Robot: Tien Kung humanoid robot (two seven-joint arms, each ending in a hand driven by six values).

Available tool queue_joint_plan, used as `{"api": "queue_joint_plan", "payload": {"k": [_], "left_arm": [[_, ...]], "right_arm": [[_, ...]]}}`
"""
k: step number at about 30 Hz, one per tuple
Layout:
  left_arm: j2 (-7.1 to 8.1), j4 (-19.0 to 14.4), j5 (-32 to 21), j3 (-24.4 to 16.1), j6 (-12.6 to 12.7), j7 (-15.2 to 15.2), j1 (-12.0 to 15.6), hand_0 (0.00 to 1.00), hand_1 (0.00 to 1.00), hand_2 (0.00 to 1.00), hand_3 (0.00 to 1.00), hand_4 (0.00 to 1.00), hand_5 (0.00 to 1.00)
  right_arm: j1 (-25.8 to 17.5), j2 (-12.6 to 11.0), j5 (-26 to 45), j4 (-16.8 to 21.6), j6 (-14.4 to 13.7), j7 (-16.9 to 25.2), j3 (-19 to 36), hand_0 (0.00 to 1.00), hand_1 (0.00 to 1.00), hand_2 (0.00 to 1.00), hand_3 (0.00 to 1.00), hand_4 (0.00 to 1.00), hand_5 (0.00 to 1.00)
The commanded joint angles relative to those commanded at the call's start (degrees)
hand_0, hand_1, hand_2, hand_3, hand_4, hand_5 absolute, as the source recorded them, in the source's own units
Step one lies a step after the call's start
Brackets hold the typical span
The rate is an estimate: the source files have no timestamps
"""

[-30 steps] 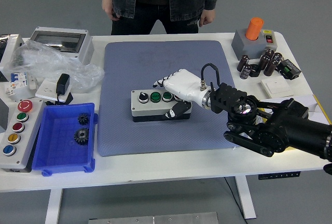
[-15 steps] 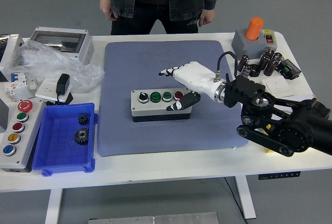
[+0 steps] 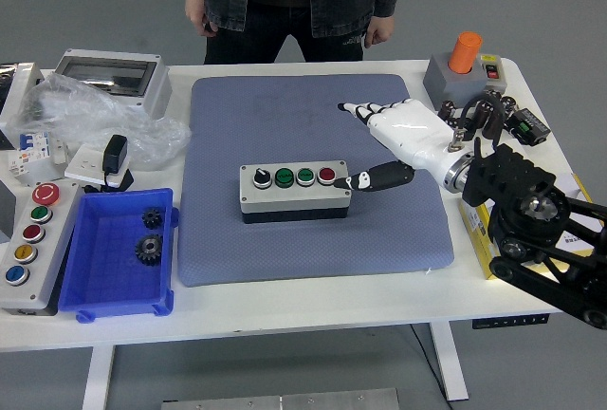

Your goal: Pick up the button,place it on the desk,press the button,press the button

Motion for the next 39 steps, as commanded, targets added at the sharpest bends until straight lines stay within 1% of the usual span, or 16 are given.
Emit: {"api": "queue_joint_plan", "payload": {"k": [2,3,4,8,9,14,15,17,20,21,30,39], "left_arm": [[0.02,0.00,-0.08,0.06,0.01,-0.02,0.03,0.608,0.618,0.584,0.607,0.538,0.383],[0.02,0.00,-0.11,0.07,0.02,-0.03,0.05,0.607,0.618,0.584,0.607,0.535,0.388],[0.03,0.01,-0.20,0.14,0.03,-0.03,0.08,0.607,0.618,0.584,0.607,0.535,0.388],[0.09,0.01,-0.34,0.27,0.04,-0.05,0.11,0.607,0.618,0.584,0.607,0.535,0.388],[0.12,0.01,-0.34,0.27,0.04,-0.06,0.11,0.606,0.618,0.584,0.608,0.533,0.389],[0.24,0.00,-0.38,0.39,0.02,-0.14,0.04,0.606,0.618,0.584,0.608,0.533,0.389],[0.26,0.00,-0.42,0.45,0.02,-0.16,0.03,0.606,0.618,0.585,0.609,0.532,0.390],[0.30,0.01,-0.50,0.56,0.04,-0.17,0.02,0.606,0.618,0.585,0.609,0.532,0.390],[0.37,0.01,-0.57,0.69,0.07,-0.19,-0.01,0.606,0.618,0.585,0.609,0.532,0.390],[0.37,0.01,-0.58,0.72,0.08,-0.20,-0.02,0.606,0.618,0.585,0.608,0.533,0.393],[0.25,0.03,-0.62,0.91,0.13,-0.19,-0.16,0.606,0.618,0.584,0.609,0.539,0.399],[0.26,0.02,-0.58,0.98,0.11,-0.18,-0.29,0.606,0.618,0.585,0.609,0.543,0.406]], "right_arm": [[0.01,-0.34,0.50,2.28,2.47,-2.25,-0.81,0.570,0.653,0.847,0.945,0.968,0.802],[0.06,-0.42,0.74,2.90,3.32,-2.87,-1.10,0.490,0.560,0.571,0.881,0.610,0.418],[0.19,-0.48,1.19,3.69,4.83,-3.73,-1.61,0.490,0.560,0.571,0.881,0.610,0.418],[0.60,-0.07,2.29,3.39,6.72,-4.41,-3.01,0.490,0.560,0.571,0.881,0.610,0.418],[0.69,0.17,2.57,2.84,6.92,-4.40,-3.39,0.512,0.547,0.345,0.886,0.346,0.026],[0.85,0.99,3.29,0.35,6.92,-4.13,-4.44,0.512,0.547,0.345,0.886,0.346,0.026],[0.89,1.09,3.42,0.02,6.83,-4.05,-4.62,0.525,0.536,0.319,0.890,0.359,0.002],[0.97,1.24,3.56,-0.34,6.65,-3.96,-4.97,0.525,0.536,0.319,0.890,0.359,0.002],[1.18,1.51,3.74,-0.46,6.41,-3.90,-5.67,0.525,0.536,0.319,0.890,0.359,0.002],[1.22,1.56,3.76,-0.42,6.36,-3.89,-5.77,0.511,0.512,0.301,0.873,0.393,0.002],[1.65,1.66,4.35,1.04,5.65,-3.42,-6.41,0.507,0.512,0.299,0.865,0.396,0.002],[2.26,2.97,5.04,-1.40,5.44,-3.16,-7.23,0.499,0.505,0.295,0.859,0.398,0.002]]}}
